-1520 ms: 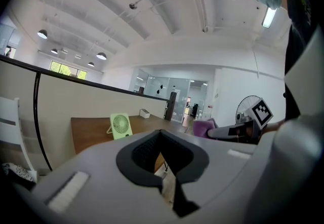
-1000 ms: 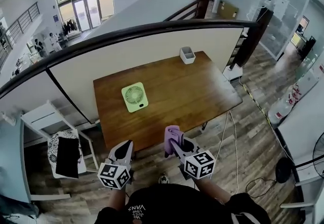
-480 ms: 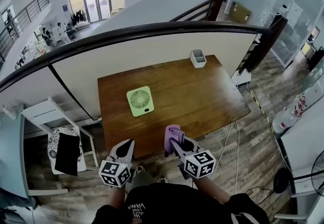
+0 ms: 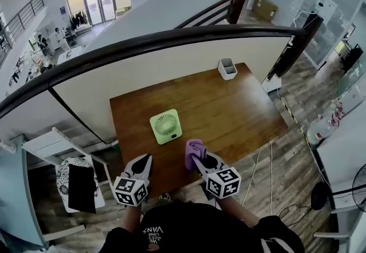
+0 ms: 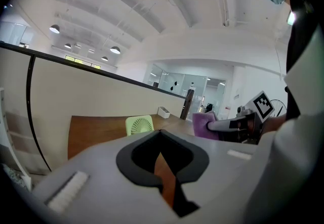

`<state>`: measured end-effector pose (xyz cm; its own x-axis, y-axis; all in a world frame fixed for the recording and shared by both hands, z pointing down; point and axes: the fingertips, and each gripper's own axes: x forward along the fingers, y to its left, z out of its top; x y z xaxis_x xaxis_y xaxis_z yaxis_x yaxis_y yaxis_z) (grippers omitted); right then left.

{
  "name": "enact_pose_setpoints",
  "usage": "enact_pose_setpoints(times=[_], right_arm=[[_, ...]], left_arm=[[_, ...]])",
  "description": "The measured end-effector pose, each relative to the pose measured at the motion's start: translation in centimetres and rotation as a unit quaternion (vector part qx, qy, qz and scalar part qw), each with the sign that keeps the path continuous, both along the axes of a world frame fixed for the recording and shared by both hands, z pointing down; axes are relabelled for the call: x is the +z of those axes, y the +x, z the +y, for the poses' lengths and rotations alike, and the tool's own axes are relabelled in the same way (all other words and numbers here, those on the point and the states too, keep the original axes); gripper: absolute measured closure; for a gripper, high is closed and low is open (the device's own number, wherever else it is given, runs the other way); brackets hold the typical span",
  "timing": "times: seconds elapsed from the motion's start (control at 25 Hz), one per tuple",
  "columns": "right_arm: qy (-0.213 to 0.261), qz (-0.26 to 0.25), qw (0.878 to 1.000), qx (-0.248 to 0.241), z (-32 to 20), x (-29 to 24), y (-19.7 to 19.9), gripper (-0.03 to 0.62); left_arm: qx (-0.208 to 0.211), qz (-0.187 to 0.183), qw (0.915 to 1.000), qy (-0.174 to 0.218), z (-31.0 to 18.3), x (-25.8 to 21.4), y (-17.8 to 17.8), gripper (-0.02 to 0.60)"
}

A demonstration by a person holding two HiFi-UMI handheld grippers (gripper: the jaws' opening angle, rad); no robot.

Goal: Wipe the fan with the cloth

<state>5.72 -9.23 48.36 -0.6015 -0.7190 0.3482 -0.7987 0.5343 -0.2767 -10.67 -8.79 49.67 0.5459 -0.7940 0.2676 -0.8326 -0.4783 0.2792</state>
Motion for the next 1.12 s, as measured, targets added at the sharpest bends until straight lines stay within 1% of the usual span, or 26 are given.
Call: enact_pose_setpoints(times=[0.2,0.32,0.4,0.64,0.8,0.84,0.88,0.92,1.12], right_arm=[[-0.005,0.009,1.000,0.020,-2.1,1.0,-2.3,0.502],[-0.010,0.015,0.999,0.029,-2.7,1.7,-3.3,0.502],[-0.010,0.023,0.999,0.028,-3.3,2.2,-4.0,0.502],[-0.016,0.047,0.999,0.008,-4.9,3.7,-4.9,0.502],[-0.011,0.068,0.997,-0.026,-6.8,4.7,-5.5,0.502],[-0.014,0.069,0.997,-0.034,-7.1,4.9,-5.6,0.502],[-0.018,0.069,0.997,-0.042,-7.5,5.1,-5.7,0.502],[-0.021,0.068,0.996,-0.048,-7.8,5.4,-5.9,0.502],[-0.027,0.076,0.993,-0.081,-9.6,6.7,-6.7,0.502]], left_arm=[[0.036,0.003,0.9993,-0.007,-2.9,1.6,-1.6,0.571],[0.078,0.017,0.9968,-0.009,-3.8,2.7,-1.4,0.569],[0.093,0.020,0.9953,-0.017,-4.6,3.9,-1.2,0.569],[0.085,0.020,0.9950,-0.050,-6.7,7.4,-0.8,0.566],[0.075,0.020,0.9950,-0.063,-8.6,9.1,-0.5,0.562],[0.071,0.022,0.9949,-0.068,-8.9,9.4,-0.4,0.530],[0.068,0.024,0.9946,-0.075,-9.1,9.7,-0.3,0.460],[0.065,0.025,0.9943,-0.081,-9.3,10.1,-0.2,0.433],[0.054,0.025,0.9919,-0.112,-10.6,12.5,0.4,0.431]])
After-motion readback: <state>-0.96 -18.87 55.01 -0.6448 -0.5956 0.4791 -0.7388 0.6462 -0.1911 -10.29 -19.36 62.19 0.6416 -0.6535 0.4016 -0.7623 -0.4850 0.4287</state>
